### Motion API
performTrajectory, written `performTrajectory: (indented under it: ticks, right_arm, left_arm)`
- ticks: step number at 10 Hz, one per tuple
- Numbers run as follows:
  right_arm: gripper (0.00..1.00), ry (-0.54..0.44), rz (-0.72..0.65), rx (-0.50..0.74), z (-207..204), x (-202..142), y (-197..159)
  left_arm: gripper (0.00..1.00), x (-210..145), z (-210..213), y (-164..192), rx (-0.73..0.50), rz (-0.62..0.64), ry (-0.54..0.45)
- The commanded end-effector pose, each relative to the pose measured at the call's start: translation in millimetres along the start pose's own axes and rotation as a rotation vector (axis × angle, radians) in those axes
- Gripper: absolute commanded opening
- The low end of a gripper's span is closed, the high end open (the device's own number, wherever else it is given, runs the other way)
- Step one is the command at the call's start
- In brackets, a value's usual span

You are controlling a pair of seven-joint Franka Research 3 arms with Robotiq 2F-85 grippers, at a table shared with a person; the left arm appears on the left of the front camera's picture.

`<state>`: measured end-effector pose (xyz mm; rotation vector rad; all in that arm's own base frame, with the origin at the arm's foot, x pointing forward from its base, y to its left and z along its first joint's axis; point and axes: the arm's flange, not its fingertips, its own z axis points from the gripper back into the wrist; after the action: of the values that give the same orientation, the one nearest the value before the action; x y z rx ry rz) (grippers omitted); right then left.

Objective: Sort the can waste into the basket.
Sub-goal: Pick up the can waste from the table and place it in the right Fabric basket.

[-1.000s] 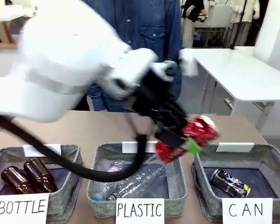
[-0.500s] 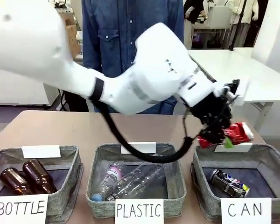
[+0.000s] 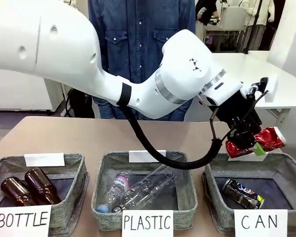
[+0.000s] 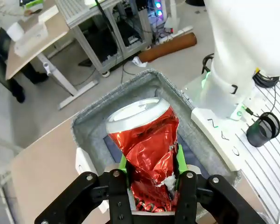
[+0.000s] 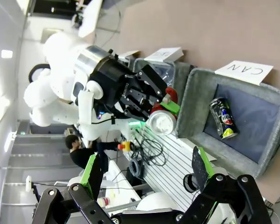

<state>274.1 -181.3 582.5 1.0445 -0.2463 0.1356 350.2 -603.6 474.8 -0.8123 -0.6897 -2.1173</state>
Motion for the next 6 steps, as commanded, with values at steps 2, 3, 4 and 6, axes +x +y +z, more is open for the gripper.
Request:
performTrajectory:
  ticks: [2, 3, 4, 6]
  right_arm:
    - [1.0, -0.004, 0.0, -0.004, 3.5, 1.8, 2.1]
    - [1.0, -0.004, 0.0, -0.004, 3.5, 1.8, 2.1]
    - [1.0, -0.004, 0.0, -0.004, 3.5, 1.8, 2.1]
    - [1.0, -0.004, 0.0, -0.004, 3.5, 1.8, 2.1]
  left_arm:
    - [0.98, 0.9, 7.9, 0.2, 0.027, 0.022, -0.023]
    - [0.98, -0.5, 7.2, -2.9, 0.051, 0.023, -0.007]
    - [1.0, -1.2, 7.0, -4.4, 0.054, 0.024, 0.001]
    - [1.0, -1.2, 8.0, -4.6, 0.05, 0.032, 0.0]
